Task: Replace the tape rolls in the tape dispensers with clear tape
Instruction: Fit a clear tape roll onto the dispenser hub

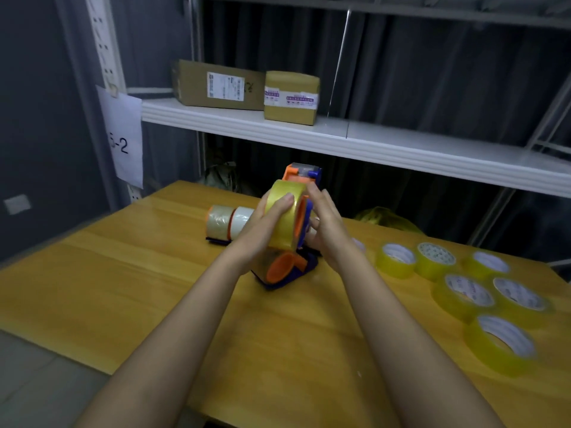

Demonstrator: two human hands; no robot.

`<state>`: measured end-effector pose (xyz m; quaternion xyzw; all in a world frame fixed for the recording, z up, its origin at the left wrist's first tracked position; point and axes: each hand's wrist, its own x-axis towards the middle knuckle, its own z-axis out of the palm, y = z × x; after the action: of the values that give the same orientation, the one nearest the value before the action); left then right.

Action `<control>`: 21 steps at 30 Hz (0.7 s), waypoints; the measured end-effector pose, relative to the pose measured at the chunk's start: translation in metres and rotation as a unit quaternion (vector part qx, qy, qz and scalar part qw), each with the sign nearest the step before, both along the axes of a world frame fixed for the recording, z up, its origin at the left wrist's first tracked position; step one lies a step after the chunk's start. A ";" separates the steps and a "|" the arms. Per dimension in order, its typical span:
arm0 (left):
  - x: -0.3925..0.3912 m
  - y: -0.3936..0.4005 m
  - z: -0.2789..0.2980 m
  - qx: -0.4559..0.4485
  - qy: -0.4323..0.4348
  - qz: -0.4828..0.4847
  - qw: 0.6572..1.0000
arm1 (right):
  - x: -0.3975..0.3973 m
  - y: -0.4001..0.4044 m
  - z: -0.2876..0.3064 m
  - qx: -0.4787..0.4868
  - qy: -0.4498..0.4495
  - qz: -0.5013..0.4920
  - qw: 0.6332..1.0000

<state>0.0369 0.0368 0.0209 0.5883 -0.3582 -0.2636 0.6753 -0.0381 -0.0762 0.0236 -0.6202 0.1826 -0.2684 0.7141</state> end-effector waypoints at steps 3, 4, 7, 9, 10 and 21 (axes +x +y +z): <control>0.015 0.010 0.006 0.001 0.067 0.055 0.996 | 0.027 0.012 0.001 -0.002 0.006 0.014 1.000; 0.022 0.015 0.007 0.006 0.082 0.065 0.994 | 0.037 0.017 0.001 0.005 0.009 0.021 1.000; 0.043 0.029 0.007 0.022 0.093 0.075 0.993 | 0.060 0.031 -0.003 -0.005 0.037 0.056 0.998; 0.052 0.037 0.008 0.015 0.083 0.061 0.995 | 0.068 0.040 -0.002 -0.032 0.047 0.088 0.994; 0.056 0.040 0.008 0.008 0.081 0.050 0.995 | 0.073 0.043 -0.003 -0.040 0.053 0.094 0.993; 0.084 0.052 0.002 -0.031 0.106 -0.009 0.994 | 0.101 0.042 -0.009 0.040 0.052 0.104 0.992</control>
<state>0.1209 0.0887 0.0230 0.5332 -0.2976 -0.3191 0.7248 0.0633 -0.0339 0.0149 -0.6199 0.1646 -0.1531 0.7518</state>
